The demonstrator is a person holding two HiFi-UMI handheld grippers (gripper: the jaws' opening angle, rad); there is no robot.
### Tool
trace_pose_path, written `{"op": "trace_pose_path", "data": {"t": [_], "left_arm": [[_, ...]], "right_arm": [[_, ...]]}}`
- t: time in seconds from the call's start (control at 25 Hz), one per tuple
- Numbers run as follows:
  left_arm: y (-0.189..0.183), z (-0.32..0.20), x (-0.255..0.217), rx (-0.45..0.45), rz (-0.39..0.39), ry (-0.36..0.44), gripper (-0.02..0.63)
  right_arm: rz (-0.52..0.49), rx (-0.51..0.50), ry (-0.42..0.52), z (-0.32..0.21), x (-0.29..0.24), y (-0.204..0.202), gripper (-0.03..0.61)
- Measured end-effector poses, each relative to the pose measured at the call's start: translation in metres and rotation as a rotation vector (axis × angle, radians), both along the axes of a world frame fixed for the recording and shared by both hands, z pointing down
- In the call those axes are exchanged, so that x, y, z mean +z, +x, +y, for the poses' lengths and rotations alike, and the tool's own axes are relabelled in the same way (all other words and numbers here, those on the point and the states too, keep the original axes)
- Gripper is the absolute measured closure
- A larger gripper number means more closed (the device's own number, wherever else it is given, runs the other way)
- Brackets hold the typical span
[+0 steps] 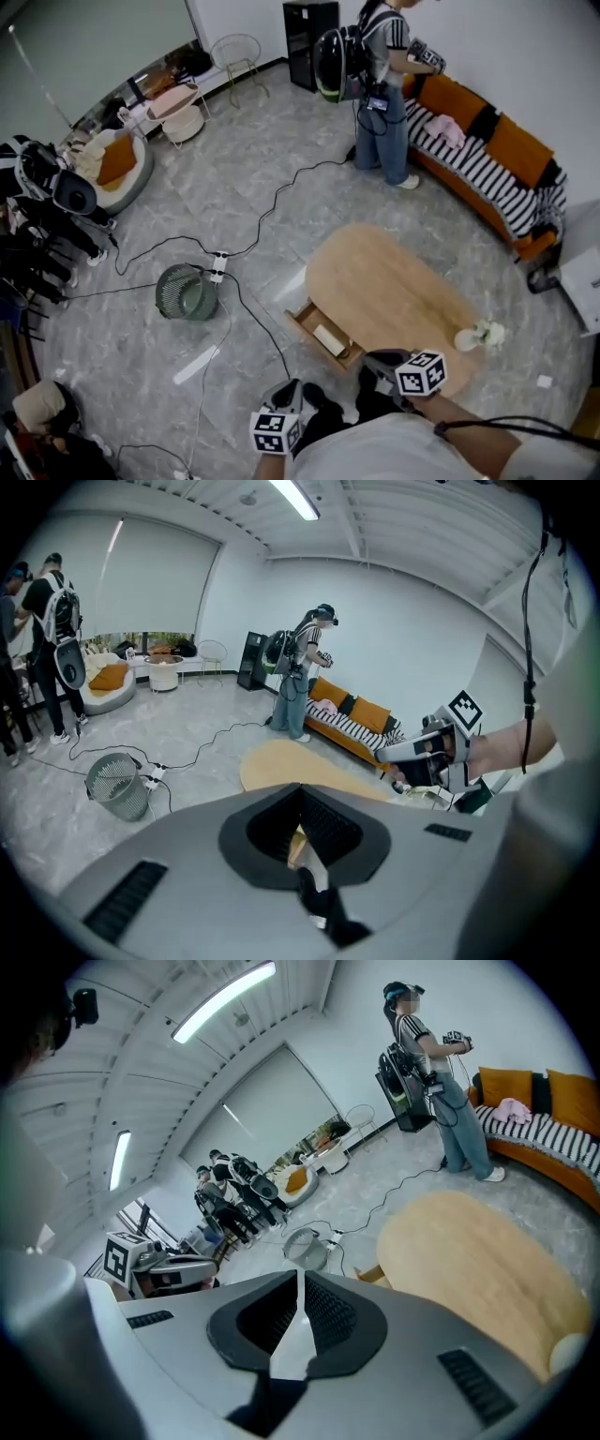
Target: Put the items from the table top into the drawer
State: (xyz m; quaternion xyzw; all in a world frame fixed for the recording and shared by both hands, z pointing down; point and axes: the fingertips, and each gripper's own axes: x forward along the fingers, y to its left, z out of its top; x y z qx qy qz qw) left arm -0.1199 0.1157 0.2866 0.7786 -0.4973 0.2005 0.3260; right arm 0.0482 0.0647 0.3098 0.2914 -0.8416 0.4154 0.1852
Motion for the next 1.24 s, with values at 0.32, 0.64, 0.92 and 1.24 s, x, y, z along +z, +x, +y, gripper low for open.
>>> {"op": "trace_pose_path", "data": {"t": [0.32,0.64,0.92,1.24], "left_arm": [[0.018,0.007,-0.018,0.064,0.007,0.026,0.614],[0.028,0.010,-0.019,0.077,0.016,0.034,0.614],[0.022,0.003,-0.020,0.058,0.011,0.038,0.614],[0.022,-0.005,-0.023,0.066,-0.002,0.040,0.614]], "right_arm": [[0.011,-0.006,0.076,0.008,-0.031,0.011,0.535],[0.004,0.036,0.070,0.013,-0.033,0.020,0.535],[0.019,0.019,0.074,0.004,-0.033,0.023,0.535],[0.022,0.002,0.074,0.000,-0.032,0.021,0.535]]}}
